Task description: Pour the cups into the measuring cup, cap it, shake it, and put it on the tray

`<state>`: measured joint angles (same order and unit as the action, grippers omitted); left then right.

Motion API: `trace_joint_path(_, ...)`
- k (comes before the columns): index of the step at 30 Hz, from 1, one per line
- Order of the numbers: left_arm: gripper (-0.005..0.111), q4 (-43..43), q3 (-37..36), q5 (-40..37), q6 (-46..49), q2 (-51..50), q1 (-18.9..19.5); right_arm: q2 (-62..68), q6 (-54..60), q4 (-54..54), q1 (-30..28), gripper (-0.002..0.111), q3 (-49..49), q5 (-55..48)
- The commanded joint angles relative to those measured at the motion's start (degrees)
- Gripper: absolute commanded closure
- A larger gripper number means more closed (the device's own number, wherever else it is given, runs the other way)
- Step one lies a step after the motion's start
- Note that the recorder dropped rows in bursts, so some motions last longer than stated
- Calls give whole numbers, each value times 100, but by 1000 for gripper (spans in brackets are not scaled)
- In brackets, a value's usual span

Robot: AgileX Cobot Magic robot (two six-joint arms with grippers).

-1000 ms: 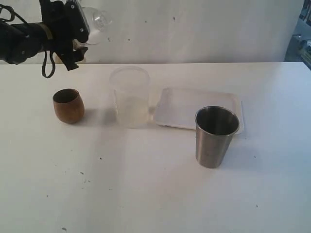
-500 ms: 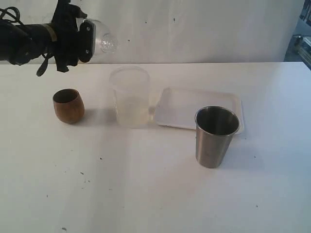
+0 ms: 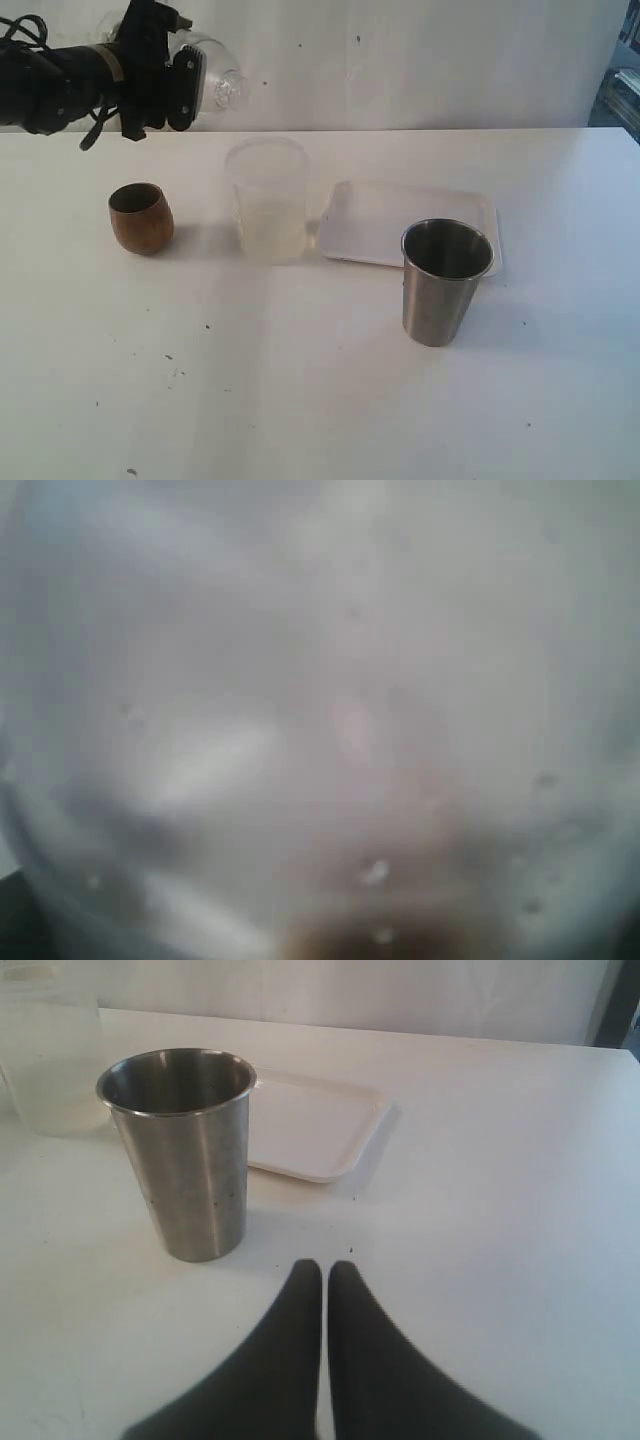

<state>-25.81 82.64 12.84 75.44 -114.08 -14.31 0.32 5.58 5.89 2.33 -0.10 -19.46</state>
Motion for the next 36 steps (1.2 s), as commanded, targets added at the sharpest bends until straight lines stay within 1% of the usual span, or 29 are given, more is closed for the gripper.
trace_joint_path(1, 107, 36, 74, 387, 87, 52, -75, -32, -23, 5, -11, 106, 10, 22)
trace_joint_path(4, 107, 36, 82, 426, 282, 5, -75, -32, -23, 5, -11, 106, 10, 22)
trace_joint_path(9, 107, -4, 94, 572, 307, -134, -110, -32, -23, 5, -11, 106, 10, 22)
trace_joint_path(13, 107, -4, 444, 460, 307, -318, -145, -32, -23, 5, -11, 106, 10, 22)
trace_joint_path(15, 107, -4, 595, 321, 730, -349, -189, -32, -23, 5, -11, 106, 10, 22)
trace_joint_path(16, 107, -4, 603, 344, 1201, -349, -231, -32, -23, 5, -11, 106, 10, 22)
trace_joint_path(19, 107, -4, 603, 297, 1490, -349, -241, -32, -23, 5, -11, 106, 10, 22)
trace_joint_path(21, 107, -4, 603, 381, 1904, -349, -241, -32, -23, 5, -11, 106, 10, 22)
trace_joint_path(30, 107, -60, 603, 419, 2133, -349, -241, -32, -23, 5, -11, 106, 10, 22)
trace_joint_path(36, 107, -60, 603, 574, 2615, -349, -241, -32, -23, 5, -11, 106, 10, 22)
